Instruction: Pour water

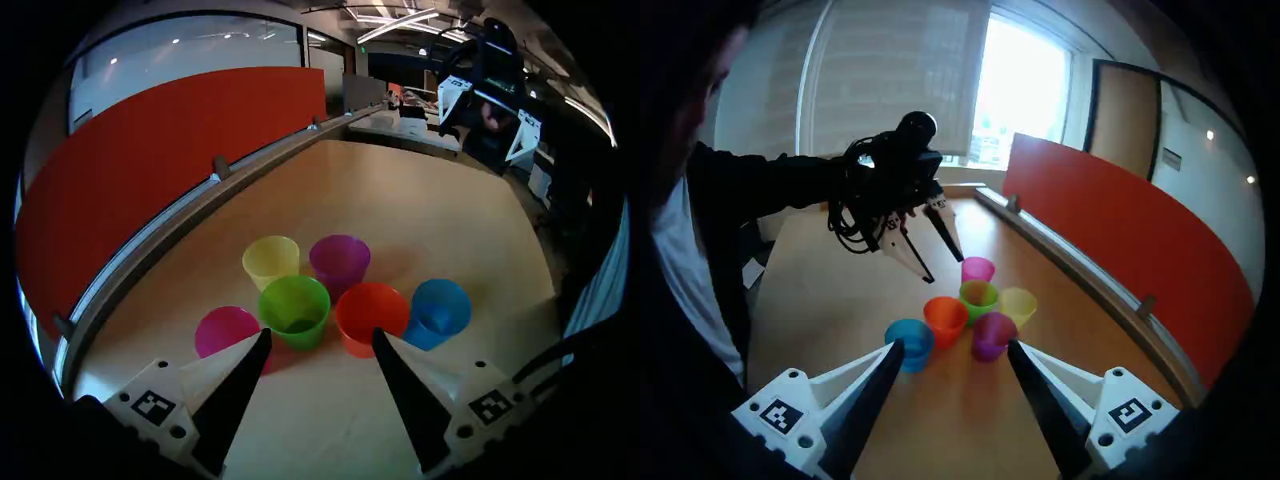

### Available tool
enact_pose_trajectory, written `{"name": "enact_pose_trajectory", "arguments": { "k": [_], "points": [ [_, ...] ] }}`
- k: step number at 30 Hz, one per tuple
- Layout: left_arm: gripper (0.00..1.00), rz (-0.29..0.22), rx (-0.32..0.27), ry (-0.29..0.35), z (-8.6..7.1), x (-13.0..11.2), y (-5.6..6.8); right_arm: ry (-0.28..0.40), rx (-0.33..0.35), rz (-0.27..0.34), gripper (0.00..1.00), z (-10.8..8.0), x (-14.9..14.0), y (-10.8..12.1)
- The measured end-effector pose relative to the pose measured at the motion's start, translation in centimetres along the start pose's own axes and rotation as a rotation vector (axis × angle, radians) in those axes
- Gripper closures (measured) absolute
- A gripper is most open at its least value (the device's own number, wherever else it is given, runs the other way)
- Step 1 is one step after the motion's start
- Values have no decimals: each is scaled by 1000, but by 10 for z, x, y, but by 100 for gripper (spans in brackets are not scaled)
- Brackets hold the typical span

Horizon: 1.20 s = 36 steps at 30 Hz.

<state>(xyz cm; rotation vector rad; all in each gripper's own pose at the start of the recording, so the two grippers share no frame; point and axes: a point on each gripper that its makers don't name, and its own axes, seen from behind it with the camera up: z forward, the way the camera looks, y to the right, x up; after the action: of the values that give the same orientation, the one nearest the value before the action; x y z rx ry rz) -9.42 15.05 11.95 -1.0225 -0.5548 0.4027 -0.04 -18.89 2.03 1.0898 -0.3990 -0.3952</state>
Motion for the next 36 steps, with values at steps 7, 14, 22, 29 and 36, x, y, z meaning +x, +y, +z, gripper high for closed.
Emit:
{"name": "enact_pose_trajectory", "arguments": {
  "k": [7, 14, 22, 29, 36],
  "points": [
    [7, 18, -20, -48, 13, -8, 0, 0, -2, -1, 0, 2, -3, 3],
    [7, 26, -14, -86, 26, -15, -5, -2, -4, -2, 0, 1, -5, 5],
    [7, 19, -17, -103, 29, -21, -6, -7, -2, -5, 0, 1, -9, 4],
    [7, 17, -17, -108, 31, -23, -9, -7, 1, -6, 0, 1, -10, 4],
    [7, 12, -11, -111, 37, -24, -16, -13, 1, -11, 0, 1, -13, 4]
  ]
}}
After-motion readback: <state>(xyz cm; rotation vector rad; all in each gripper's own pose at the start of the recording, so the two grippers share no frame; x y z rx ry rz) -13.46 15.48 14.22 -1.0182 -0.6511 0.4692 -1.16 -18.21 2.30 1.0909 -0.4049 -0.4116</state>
